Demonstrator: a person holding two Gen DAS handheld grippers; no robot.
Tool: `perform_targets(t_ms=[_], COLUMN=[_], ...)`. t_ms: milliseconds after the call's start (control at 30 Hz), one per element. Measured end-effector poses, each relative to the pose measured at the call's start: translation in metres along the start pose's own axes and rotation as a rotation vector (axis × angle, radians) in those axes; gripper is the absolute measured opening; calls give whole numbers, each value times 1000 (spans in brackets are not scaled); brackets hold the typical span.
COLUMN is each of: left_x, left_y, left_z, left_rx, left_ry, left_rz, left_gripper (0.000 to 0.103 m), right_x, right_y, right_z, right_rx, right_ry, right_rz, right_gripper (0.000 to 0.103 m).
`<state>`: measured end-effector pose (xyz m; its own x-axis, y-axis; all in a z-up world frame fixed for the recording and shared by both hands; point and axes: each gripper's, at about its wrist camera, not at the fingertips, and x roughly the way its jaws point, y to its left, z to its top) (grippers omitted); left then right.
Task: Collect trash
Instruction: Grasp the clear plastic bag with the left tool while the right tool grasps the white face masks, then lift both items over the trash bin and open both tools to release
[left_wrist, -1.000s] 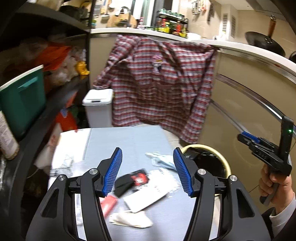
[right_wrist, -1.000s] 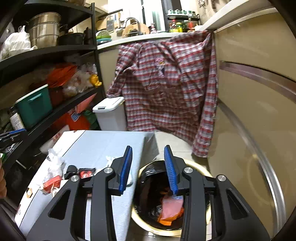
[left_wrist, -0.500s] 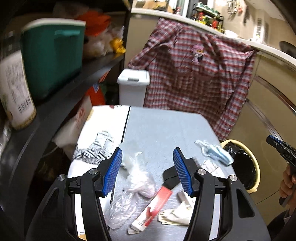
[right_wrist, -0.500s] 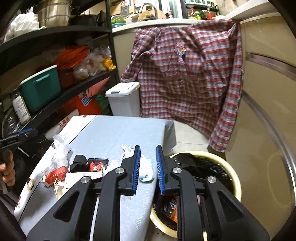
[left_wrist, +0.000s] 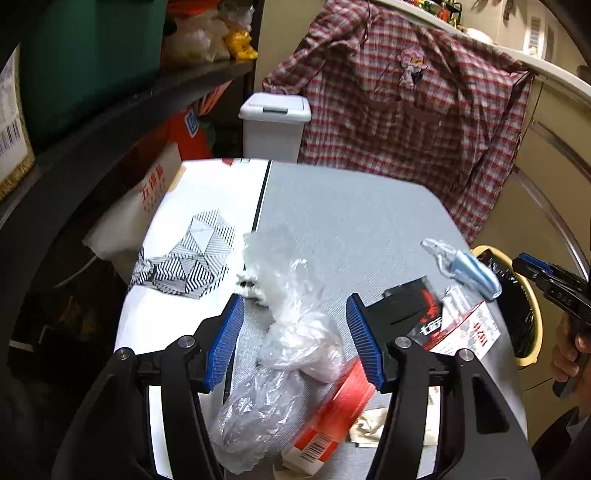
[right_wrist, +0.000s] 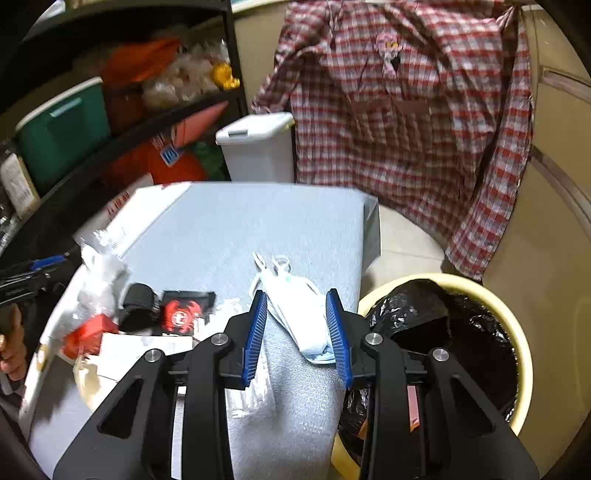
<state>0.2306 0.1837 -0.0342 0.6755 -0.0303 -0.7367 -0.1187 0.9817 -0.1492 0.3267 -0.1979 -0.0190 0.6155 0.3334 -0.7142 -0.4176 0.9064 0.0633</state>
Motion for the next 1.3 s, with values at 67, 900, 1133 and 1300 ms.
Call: perform_targets(t_ms=[67, 900, 1133, 1300], left_x=[7, 34, 39, 30], left_y=[2, -9, -21, -22], left_z=[-3, -15, -15, -10], left_rx=[-3, 2, 33, 50], left_ry=[24, 133, 140, 101], left_rz=[3, -78, -102, -83], left_gripper=[58, 66, 54, 51], right_x=[9, 48, 37, 15], right_y=[-2, -4, -7, -7], right_z=[-2, -14, -12, -5], right_rx=[7, -31, -20, -13], right_ry=[25, 147, 127, 76], right_rz=[-5, -49, -31, -11], right_gripper=[36, 28, 12, 12])
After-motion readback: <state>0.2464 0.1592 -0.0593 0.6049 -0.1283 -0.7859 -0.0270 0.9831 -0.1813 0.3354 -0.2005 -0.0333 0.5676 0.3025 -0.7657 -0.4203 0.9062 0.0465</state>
